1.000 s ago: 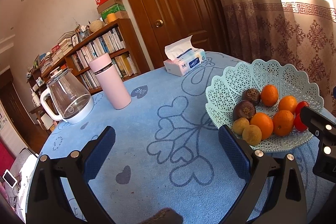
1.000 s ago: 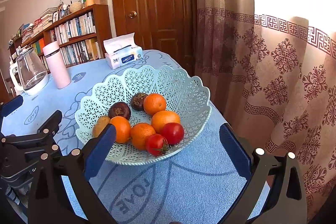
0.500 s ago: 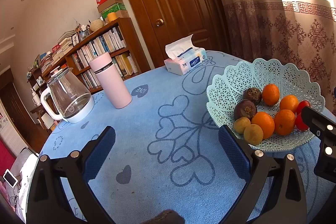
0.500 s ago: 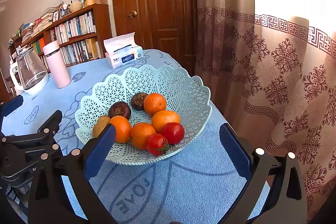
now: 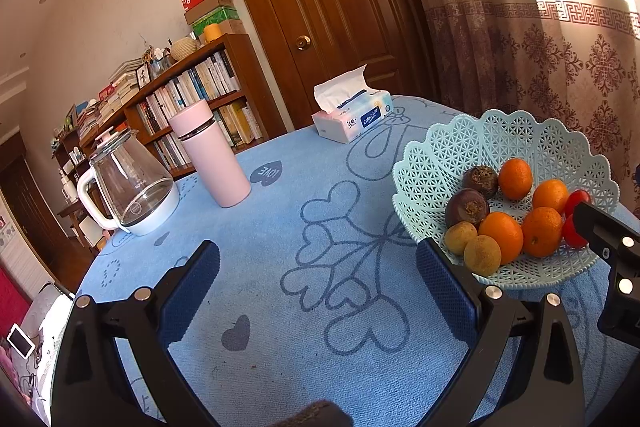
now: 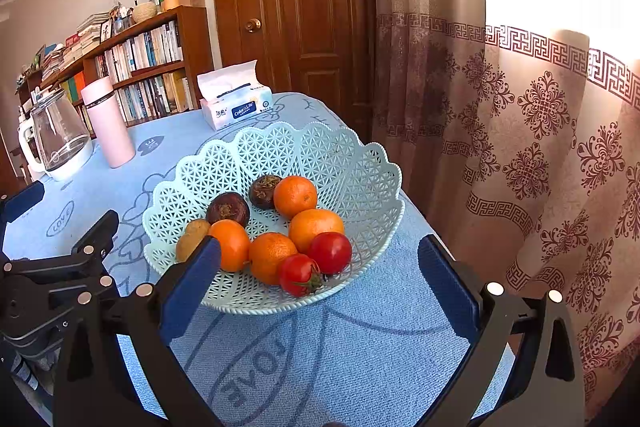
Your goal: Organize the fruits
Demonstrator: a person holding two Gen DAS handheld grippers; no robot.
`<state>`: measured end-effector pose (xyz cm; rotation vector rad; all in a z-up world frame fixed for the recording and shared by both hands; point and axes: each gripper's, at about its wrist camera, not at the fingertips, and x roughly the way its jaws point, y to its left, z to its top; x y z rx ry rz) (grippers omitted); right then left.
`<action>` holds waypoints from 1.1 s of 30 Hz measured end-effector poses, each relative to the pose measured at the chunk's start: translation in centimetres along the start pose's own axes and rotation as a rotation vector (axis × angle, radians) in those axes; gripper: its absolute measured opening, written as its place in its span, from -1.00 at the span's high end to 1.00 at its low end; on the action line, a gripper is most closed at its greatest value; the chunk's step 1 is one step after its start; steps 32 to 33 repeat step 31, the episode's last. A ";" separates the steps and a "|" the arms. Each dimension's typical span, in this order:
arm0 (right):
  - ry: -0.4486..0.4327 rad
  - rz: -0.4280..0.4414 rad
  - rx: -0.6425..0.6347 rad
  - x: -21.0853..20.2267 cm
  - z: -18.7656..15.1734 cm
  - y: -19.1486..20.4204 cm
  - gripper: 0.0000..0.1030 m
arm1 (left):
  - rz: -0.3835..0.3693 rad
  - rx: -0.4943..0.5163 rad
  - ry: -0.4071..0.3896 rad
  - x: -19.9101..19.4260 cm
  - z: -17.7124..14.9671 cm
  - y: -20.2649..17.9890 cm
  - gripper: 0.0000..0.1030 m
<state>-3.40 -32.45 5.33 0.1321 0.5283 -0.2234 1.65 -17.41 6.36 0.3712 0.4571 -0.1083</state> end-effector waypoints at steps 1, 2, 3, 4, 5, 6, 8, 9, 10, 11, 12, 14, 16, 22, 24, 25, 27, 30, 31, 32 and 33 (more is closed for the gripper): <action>0.000 0.000 0.000 0.0 0.0 0.0 -0.94 | -0.001 -0.001 0.000 0.0 0.0 0.0 -0.90; 0.000 0.000 0.000 0.0 0.0 0.0 -0.94 | -0.001 -0.001 0.001 0.0 0.0 0.0 -0.90; 0.001 0.000 0.000 0.0 0.0 0.0 -0.94 | -0.002 -0.002 0.001 0.1 0.0 0.0 -0.90; 0.001 0.000 0.000 0.0 0.0 0.0 -0.94 | -0.002 -0.002 0.001 0.1 -0.1 0.1 -0.90; 0.003 0.000 0.000 0.1 -0.1 0.0 -0.94 | -0.002 -0.003 0.002 0.1 -0.1 0.1 -0.90; 0.003 0.000 0.001 0.1 -0.1 0.0 -0.94 | -0.003 -0.002 0.003 0.1 -0.1 0.1 -0.90; 0.004 0.001 0.000 0.1 -0.2 0.1 -0.94 | -0.003 -0.001 0.005 0.2 -0.2 0.1 -0.90; 0.004 0.001 0.000 0.1 -0.3 0.1 -0.94 | -0.004 -0.001 0.005 0.1 -0.1 0.1 -0.90; 0.005 0.001 0.000 0.1 -0.3 0.1 -0.94 | -0.004 0.000 0.005 0.1 -0.2 0.1 -0.90; 0.005 0.001 0.001 0.1 -0.3 0.0 -0.94 | -0.004 0.000 0.005 0.1 -0.1 0.1 -0.90; 0.005 0.001 0.001 0.1 -0.3 0.0 -0.94 | -0.005 0.002 0.005 0.1 -0.1 0.1 -0.90; 0.004 0.001 0.000 0.1 -0.2 0.0 -0.94 | -0.007 0.007 0.002 0.1 -0.2 0.1 -0.90; 0.005 0.001 0.001 0.1 -0.3 0.0 -0.94 | -0.007 0.013 -0.003 0.0 -0.2 0.0 -0.90; 0.005 0.002 0.001 0.2 -0.3 0.1 -0.94 | -0.015 0.021 -0.007 -0.1 -0.2 0.0 -0.90; 0.006 0.001 0.001 0.2 -0.2 0.0 -0.94 | -0.024 0.020 -0.004 -0.1 -0.1 -0.1 -0.90; 0.006 0.002 0.001 0.2 -0.2 0.0 -0.94 | -0.027 0.018 0.000 -0.1 -0.1 -0.1 -0.90; 0.006 0.002 0.001 0.2 -0.3 0.0 -0.94 | -0.027 0.013 0.006 -0.1 -0.1 0.0 -0.90; 0.006 0.002 0.001 0.2 -0.3 0.0 -0.94 | -0.024 0.005 0.013 0.0 -0.1 0.2 -0.90; 0.006 0.002 0.001 0.2 -0.2 0.0 -0.94 | -0.025 0.003 0.015 0.0 -0.1 0.2 -0.90; 0.006 0.002 0.001 0.2 -0.2 0.0 -0.94 | -0.025 0.003 0.015 0.0 -0.1 0.2 -0.90; 0.006 0.002 0.001 0.2 -0.2 0.0 -0.94 | -0.025 0.003 0.015 0.0 -0.1 0.2 -0.90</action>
